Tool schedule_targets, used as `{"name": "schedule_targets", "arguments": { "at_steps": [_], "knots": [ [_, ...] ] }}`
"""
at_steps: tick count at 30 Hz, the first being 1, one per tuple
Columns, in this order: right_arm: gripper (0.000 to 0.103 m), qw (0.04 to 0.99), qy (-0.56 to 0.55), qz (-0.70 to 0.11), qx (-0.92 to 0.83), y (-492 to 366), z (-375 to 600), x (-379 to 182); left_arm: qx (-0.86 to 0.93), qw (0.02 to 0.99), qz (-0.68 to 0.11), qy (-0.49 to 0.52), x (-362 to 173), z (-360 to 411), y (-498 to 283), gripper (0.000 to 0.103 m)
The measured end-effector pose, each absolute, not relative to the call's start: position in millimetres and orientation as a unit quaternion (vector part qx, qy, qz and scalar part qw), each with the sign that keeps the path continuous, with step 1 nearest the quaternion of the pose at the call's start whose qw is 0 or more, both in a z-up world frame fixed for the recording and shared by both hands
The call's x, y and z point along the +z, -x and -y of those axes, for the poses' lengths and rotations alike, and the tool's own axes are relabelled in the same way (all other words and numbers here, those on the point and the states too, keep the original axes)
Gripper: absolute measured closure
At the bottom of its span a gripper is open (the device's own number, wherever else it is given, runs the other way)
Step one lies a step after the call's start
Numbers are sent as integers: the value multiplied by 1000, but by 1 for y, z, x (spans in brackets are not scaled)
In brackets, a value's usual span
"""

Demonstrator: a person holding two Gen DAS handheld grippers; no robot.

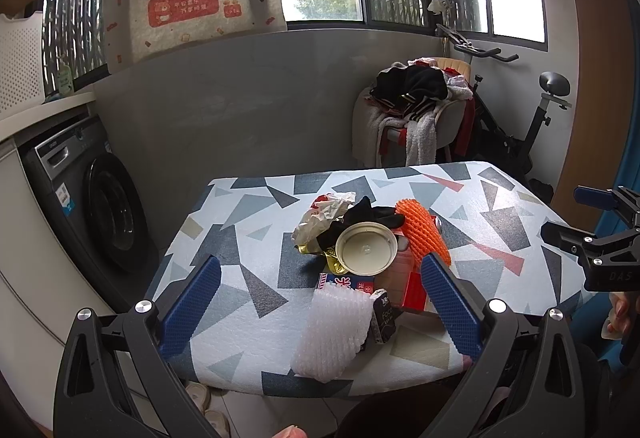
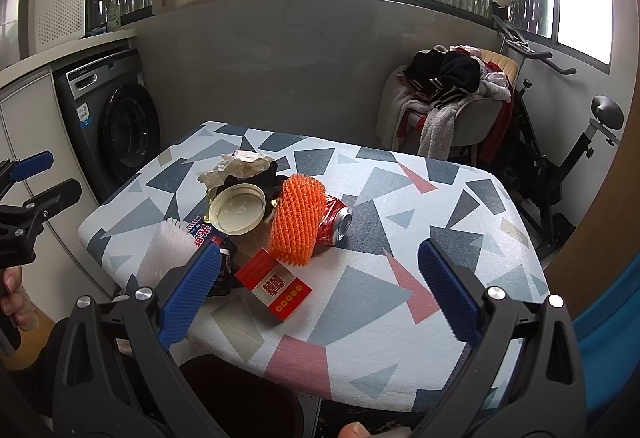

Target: Collect trash

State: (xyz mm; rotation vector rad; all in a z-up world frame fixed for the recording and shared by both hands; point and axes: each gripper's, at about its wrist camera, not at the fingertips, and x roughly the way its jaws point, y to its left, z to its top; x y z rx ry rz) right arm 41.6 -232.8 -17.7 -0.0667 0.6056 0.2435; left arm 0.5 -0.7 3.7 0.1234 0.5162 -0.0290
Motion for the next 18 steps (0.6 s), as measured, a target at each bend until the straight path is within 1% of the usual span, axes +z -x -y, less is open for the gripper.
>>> {"name": "schedule_targets", "arguments": {
  "at_steps": [10, 12, 18],
  "knots": [
    [6, 947, 33, -297, 116, -40, 235, -16, -15, 965, -255, -61, 4, 1, -1, 5],
    [6, 948, 35, -296, 113, -42, 229, -27, -16, 965, -255, -60, 5, 2, 0, 5],
    [6, 948, 34, -296, 113, -42, 231, -26, -16, 965, -255, -59, 5, 2, 0, 5]
  ]
}}
